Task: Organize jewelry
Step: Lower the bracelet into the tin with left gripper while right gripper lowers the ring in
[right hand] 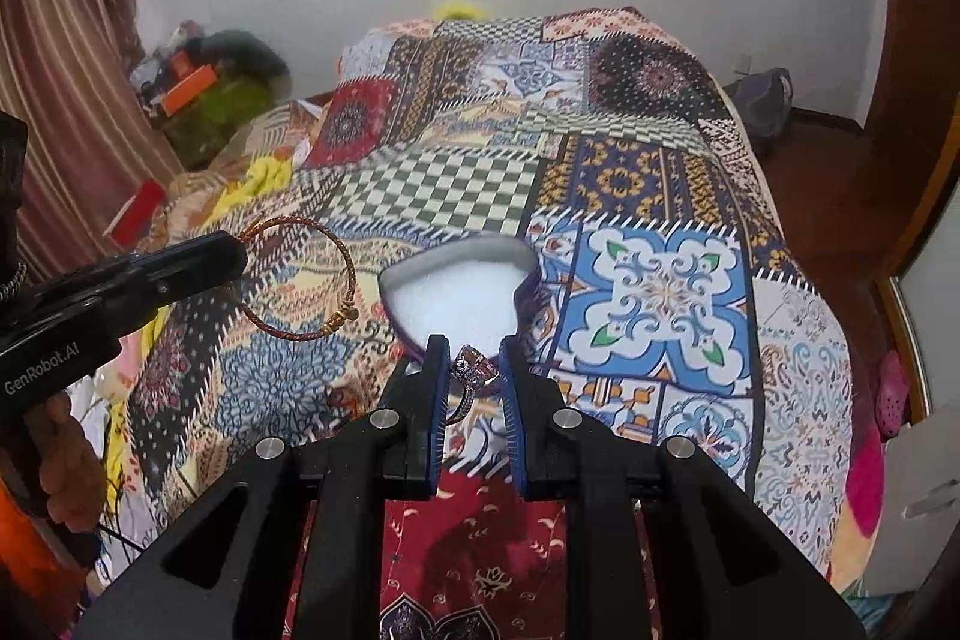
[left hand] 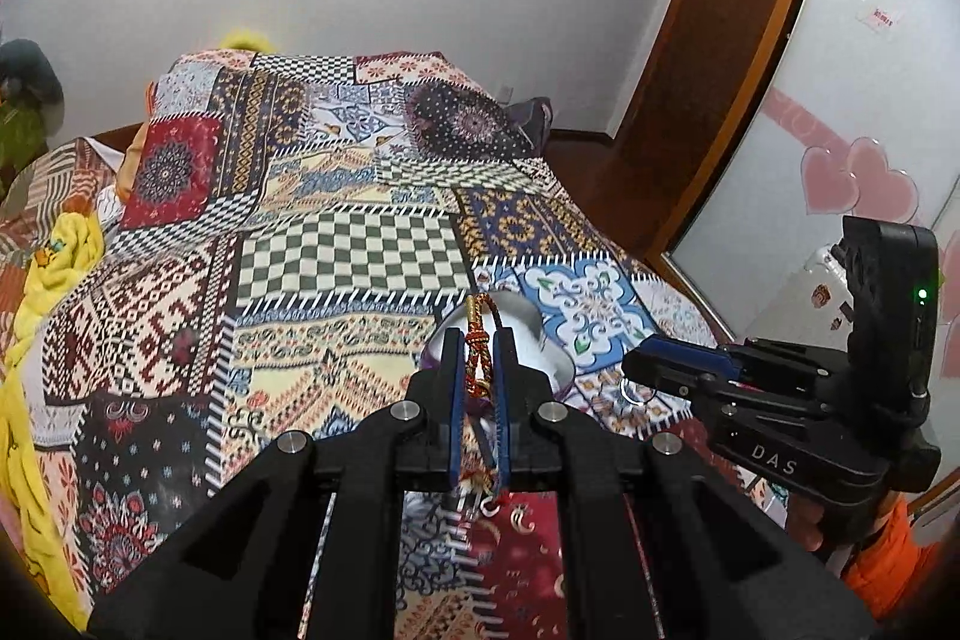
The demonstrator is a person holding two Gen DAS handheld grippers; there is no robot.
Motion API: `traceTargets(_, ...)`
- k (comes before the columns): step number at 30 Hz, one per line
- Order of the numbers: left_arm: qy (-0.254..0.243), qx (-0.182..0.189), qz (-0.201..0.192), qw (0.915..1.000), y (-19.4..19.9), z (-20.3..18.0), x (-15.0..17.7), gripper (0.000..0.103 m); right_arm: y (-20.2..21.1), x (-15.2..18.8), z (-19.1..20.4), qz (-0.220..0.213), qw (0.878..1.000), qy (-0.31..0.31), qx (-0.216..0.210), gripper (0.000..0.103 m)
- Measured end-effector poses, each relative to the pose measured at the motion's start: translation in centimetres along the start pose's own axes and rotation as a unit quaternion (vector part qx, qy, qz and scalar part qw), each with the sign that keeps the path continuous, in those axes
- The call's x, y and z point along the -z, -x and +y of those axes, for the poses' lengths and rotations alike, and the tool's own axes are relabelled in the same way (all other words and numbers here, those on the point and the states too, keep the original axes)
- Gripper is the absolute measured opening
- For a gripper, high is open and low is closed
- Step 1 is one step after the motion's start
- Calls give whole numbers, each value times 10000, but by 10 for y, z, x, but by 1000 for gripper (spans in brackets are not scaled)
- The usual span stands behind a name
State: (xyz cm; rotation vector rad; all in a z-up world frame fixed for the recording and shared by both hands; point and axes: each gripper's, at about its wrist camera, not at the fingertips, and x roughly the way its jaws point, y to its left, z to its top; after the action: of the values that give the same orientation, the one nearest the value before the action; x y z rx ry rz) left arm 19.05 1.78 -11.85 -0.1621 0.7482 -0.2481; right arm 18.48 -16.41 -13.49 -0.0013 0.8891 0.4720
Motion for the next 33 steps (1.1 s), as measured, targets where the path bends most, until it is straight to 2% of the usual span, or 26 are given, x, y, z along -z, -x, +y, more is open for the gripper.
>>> traceTargets(3,-52,-18,-34,10000,-8,-1,-5,8,1,-3,0,-65,10000,10,10,15)
traceTargets(10,-43,43,162,9999,-35,2,-10,7,-15,-15,-3,-73,10000,60,14,15)
traceTargets(16,54,173,387,9991,-58,10,-12,7,-36,-22,-6,91,9999,133,-10,15)
traceTargets(33,-32,-20,814,9967,-99,21,-8,7,-68,-25,-6,526,9974,473,-103,15)
